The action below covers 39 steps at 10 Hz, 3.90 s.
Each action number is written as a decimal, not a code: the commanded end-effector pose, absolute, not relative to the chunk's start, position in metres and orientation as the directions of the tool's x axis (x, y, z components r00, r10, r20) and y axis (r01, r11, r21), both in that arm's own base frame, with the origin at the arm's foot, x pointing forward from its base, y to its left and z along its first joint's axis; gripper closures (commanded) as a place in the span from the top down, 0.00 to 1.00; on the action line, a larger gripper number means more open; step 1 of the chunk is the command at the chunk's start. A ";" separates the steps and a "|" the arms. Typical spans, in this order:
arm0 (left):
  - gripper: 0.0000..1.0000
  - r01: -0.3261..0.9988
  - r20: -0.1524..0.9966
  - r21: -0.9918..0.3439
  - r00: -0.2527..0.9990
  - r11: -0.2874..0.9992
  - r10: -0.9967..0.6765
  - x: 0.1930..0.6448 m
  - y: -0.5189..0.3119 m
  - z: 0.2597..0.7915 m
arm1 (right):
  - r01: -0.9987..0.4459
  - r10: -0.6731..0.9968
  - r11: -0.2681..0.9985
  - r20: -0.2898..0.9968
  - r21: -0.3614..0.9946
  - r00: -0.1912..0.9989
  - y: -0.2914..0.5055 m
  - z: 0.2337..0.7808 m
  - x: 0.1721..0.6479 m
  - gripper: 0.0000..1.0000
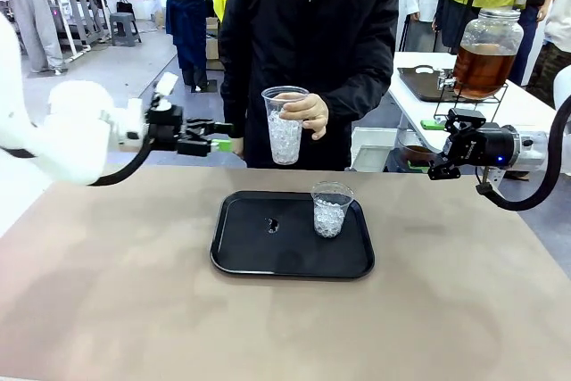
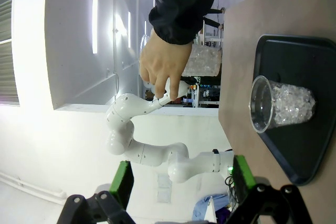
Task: Pour the drink into the iced cup.
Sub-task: Open the gripper to release the iced cup you were holding, then pick up the iced cup indicated by the human and present it to them.
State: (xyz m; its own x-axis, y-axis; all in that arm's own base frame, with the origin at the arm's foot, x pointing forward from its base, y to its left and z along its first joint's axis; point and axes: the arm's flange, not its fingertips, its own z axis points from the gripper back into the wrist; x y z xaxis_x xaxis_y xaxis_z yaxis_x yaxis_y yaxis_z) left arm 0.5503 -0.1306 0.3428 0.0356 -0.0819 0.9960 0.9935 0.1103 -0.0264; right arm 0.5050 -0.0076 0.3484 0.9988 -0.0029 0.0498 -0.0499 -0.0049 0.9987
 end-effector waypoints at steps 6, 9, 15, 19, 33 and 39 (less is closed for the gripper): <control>1.00 0.999 0.998 0.000 0.004 0.051 -0.064 0.512 -0.048 0.307 | -0.053 -0.006 -0.002 0.053 0.999 0.999 -0.006 0.350 0.505 1.00; 1.00 0.997 0.999 0.008 -0.004 0.078 -0.053 0.518 -0.055 0.312 | -0.053 -0.006 -0.002 0.053 0.999 0.999 -0.006 0.350 0.505 1.00; 1.00 0.997 0.999 0.008 -0.004 0.078 -0.053 0.518 -0.055 0.312 | -0.053 -0.006 -0.002 0.053 0.999 0.999 -0.006 0.350 0.505 1.00; 1.00 0.997 0.999 0.008 -0.004 0.078 -0.053 0.518 -0.055 0.312 | -0.053 -0.006 -0.002 0.053 0.999 0.999 -0.006 0.350 0.505 1.00; 1.00 0.997 0.999 0.008 -0.004 0.078 -0.053 0.518 -0.055 0.312 | -0.053 -0.006 -0.002 0.053 0.999 0.999 -0.006 0.350 0.505 1.00; 1.00 0.997 0.999 0.008 -0.004 0.078 -0.053 0.518 -0.055 0.312 | -0.053 -0.006 -0.002 0.053 0.999 0.999 -0.006 0.350 0.505 1.00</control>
